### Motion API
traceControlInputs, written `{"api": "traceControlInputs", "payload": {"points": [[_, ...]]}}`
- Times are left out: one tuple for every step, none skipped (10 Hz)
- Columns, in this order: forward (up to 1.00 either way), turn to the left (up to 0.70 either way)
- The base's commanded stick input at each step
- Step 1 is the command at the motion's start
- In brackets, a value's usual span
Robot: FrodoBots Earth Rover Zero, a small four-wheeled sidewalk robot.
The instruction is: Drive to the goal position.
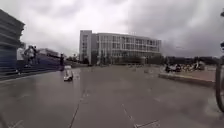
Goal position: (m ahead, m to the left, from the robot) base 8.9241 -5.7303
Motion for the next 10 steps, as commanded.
{"api": "traceControlInputs", "payload": {"points": [[0.7, 0.0], [0.7, 0.0], [0.7, 0.0], [0.7, 0.0], [0.7, 0.0], [0.7, 0.0], [0.7, 0.0], [0.7, 0.0], [0.7, 0.0], [0.7, 0.0]]}}
